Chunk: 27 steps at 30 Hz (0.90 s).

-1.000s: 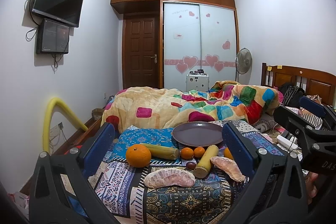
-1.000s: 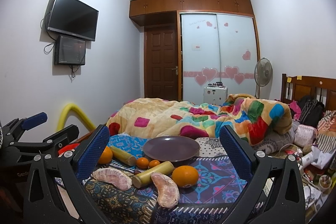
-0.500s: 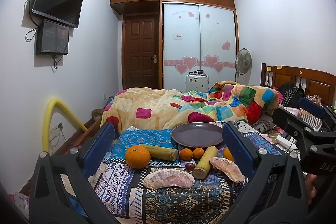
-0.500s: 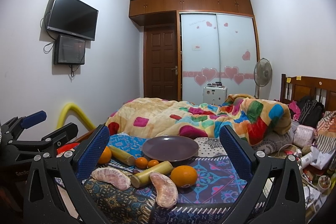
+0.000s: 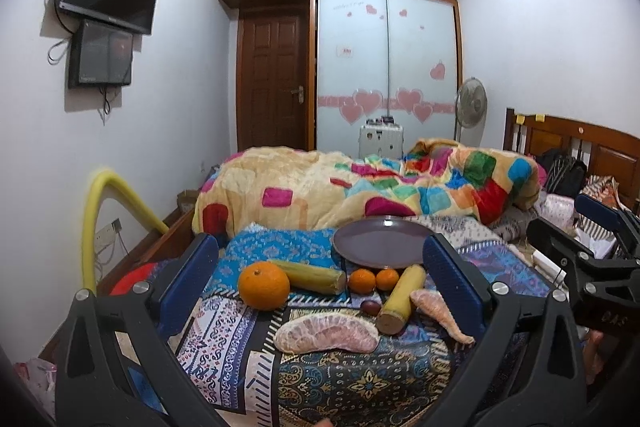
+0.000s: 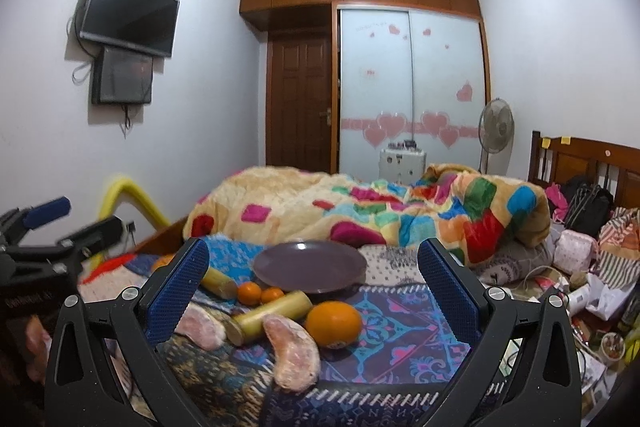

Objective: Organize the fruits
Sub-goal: 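Grasp a large orange with the left tool while the right tool grasps another large orange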

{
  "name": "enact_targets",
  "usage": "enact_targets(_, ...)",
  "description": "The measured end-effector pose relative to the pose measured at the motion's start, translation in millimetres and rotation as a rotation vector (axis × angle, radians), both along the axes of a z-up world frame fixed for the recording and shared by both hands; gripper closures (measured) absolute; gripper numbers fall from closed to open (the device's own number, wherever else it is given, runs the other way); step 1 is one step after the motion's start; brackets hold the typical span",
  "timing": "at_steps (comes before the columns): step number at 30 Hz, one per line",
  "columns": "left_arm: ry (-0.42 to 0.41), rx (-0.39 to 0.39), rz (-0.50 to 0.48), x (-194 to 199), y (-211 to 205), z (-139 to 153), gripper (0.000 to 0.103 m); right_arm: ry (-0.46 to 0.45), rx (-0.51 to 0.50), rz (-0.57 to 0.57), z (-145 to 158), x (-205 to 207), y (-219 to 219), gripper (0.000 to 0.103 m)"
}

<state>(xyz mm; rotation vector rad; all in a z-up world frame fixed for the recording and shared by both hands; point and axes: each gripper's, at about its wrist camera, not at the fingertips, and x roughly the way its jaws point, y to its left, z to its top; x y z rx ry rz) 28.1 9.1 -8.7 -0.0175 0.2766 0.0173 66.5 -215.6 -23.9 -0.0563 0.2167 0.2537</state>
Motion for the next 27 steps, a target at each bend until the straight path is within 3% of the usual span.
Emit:
enact_targets(5,0.085,0.036,-0.001,22.0,2.9,-21.9,0.000,0.102,-0.040,0.009,-22.4,29.4,-9.0,0.000)
enact_targets(9,0.157,0.020,-0.014,42.3,11.8,-38.4,0.000,0.177,-0.073,0.018,-40.0,49.8,-14.7,0.000)
enact_targets(12,0.200,0.007,-0.008,59.6,22.0,-46.6,0.007,0.234,-0.102,0.033,-52.5,63.3,-17.5,0.000)
enact_targets(20,0.328,-0.003,0.007,108.1,48.0,-68.3,0.015,0.363,-0.138,0.089,-71.1,95.0,-18.9,0.017)
enact_targets(27,0.445,-0.024,0.011,146.4,64.4,-88.4,0.017,0.454,-0.131,0.156,-79.4,111.6,-12.8,0.017)
